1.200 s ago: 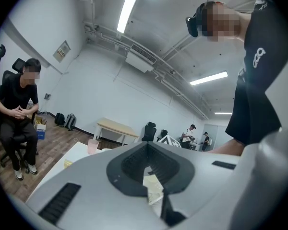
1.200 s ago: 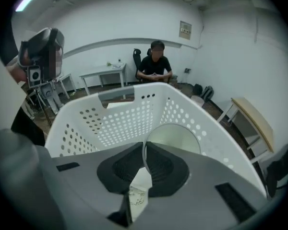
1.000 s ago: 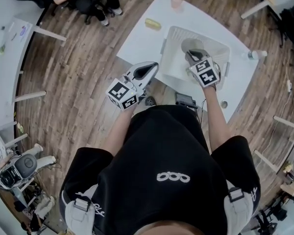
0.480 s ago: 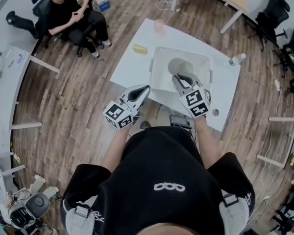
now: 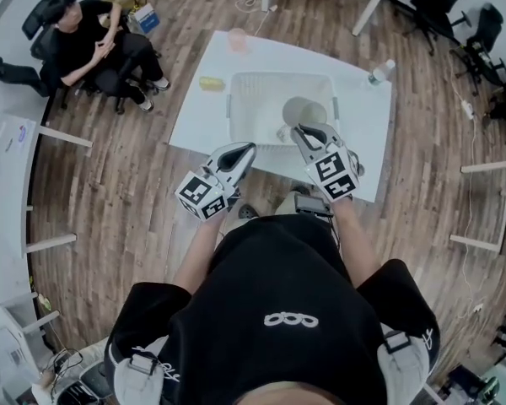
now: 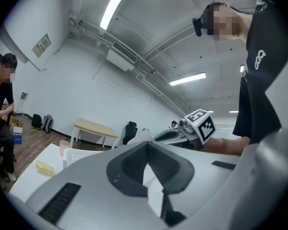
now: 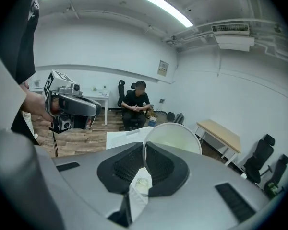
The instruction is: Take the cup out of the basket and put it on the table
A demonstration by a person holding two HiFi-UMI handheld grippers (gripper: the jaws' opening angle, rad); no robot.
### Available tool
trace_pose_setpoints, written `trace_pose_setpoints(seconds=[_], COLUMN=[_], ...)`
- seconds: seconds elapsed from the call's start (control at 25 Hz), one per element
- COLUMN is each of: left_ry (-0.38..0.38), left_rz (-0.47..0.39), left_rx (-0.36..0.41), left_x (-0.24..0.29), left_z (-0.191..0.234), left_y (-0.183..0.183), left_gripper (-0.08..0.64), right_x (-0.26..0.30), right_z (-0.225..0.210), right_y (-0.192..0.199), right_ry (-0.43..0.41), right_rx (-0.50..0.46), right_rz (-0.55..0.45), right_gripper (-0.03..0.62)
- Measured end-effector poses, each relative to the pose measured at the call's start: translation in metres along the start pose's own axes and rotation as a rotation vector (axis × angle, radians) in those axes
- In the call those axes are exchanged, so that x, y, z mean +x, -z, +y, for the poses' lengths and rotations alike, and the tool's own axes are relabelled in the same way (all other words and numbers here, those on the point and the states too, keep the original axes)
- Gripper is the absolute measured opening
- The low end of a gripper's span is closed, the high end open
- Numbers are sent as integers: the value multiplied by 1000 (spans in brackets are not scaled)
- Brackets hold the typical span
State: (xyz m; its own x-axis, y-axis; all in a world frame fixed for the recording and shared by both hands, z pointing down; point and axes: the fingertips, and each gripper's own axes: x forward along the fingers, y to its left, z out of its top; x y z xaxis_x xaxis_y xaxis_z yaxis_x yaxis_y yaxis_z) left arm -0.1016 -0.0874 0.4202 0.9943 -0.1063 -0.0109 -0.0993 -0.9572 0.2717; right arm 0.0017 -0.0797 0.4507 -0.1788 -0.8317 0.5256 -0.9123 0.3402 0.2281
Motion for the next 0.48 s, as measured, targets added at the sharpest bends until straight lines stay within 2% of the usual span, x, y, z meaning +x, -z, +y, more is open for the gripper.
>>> trace_pose_setpoints(seconds=[0.24, 0.48], left_ry=[46, 80], left_rz=[16, 35], left_rx=[1, 0], left_x=[64, 138], left_z=[-26, -65], left_y=[1, 8], left_gripper=[8, 8], right_x=[-45, -94], right_z=[-55, -109], right_y=[32, 83], right_ry=[55, 81], right_rx=[52, 90], right_rz=[5, 31], right_gripper=[40, 40])
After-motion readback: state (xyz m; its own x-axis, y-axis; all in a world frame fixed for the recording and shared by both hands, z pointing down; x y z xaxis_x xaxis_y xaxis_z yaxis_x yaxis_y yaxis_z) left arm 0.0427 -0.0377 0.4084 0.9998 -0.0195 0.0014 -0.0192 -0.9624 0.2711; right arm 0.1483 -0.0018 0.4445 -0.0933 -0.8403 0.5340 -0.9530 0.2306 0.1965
